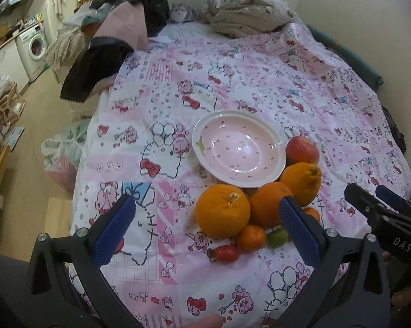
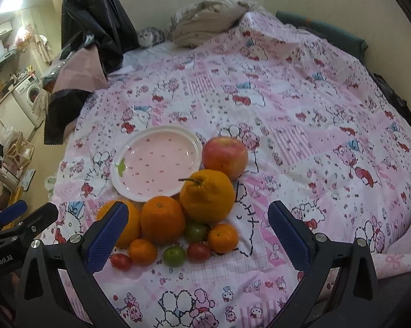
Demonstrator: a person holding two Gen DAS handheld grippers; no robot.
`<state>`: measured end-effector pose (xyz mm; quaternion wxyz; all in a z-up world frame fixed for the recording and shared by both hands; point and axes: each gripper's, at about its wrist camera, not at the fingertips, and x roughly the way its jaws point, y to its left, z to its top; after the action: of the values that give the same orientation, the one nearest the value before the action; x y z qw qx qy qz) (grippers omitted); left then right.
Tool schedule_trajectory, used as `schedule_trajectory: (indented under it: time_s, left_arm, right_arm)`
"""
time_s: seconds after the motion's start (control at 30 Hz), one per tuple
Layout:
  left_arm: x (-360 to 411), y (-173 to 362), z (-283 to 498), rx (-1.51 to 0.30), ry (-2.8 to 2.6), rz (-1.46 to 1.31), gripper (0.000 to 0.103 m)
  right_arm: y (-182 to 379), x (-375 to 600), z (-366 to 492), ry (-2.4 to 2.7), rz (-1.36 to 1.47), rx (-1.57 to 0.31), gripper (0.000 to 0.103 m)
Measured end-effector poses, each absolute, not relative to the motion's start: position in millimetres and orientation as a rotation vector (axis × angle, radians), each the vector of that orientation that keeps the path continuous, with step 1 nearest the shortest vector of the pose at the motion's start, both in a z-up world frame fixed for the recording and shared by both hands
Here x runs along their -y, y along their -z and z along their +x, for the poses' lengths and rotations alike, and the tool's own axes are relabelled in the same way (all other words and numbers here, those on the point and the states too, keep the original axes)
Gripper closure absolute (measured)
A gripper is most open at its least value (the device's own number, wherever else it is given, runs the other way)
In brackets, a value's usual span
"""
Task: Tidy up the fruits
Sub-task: 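Lower the right tool onto the bumpy citrus and close its fingers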
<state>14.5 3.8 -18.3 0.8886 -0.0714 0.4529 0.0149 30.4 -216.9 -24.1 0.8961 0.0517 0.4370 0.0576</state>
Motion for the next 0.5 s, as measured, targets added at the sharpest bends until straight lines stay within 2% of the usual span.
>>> schedule_trajectory:
  time_s: [0.17, 0.5]
  left_arm:
    - [0, 28, 16, -0.986, -0.035, -0.125, 0.0]
    - [-8, 83, 52, -1.27, -0.033, -0.159, 0.001]
  right_arm:
    - [33, 221, 38, -0.121, 0.136, -0.963, 0.0]
    - [61, 246, 85, -0.154, 0.338, -1.159, 0.0]
